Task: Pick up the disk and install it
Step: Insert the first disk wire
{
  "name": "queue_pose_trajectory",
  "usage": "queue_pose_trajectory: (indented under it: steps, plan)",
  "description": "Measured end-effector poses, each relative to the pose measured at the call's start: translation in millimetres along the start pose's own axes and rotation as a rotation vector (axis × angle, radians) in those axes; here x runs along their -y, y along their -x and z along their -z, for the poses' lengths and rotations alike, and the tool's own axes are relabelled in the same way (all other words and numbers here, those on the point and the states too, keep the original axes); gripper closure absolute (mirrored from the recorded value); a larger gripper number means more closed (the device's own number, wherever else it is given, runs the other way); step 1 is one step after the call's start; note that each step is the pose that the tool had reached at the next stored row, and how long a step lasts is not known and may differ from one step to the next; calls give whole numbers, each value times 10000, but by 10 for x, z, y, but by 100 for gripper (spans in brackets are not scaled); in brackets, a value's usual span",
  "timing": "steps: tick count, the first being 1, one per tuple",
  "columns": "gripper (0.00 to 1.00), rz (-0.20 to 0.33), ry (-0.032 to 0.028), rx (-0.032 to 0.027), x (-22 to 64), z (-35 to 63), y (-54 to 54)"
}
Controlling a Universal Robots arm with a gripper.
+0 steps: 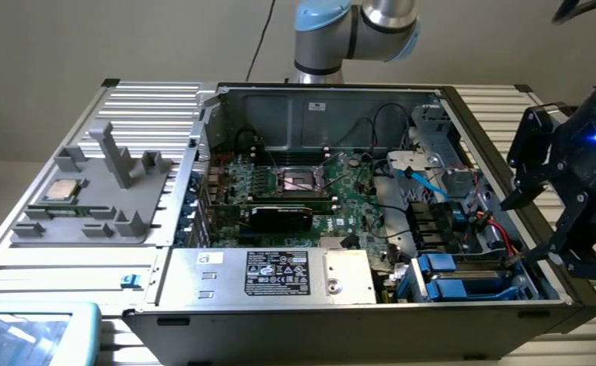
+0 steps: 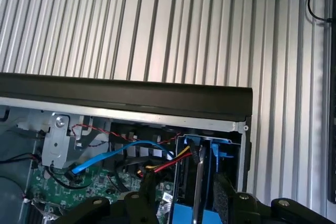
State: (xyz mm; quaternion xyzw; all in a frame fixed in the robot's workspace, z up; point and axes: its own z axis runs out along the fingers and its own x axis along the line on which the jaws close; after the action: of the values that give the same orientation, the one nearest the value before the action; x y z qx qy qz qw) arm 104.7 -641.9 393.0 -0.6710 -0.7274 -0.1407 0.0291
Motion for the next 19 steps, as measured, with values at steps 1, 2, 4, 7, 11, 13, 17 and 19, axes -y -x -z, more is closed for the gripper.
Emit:
queue_pose_trajectory:
  steps: [1,2,4,7,11,13,17,19]
  plan:
    - [44,-1,0,-9,0,2,2]
    - [44,6,0,-38,1,3,11]
    - [44,19,1,-102,3,4,42]
    - [44,49,0,-202,11,-20,84]
    - [44,154,-22,-289,24,-77,131]
    - [44,268,-51,-311,31,-108,147]
    - [44,761,-177,-398,42,-177,168]
    - [44,1110,-266,-460,49,-213,177]
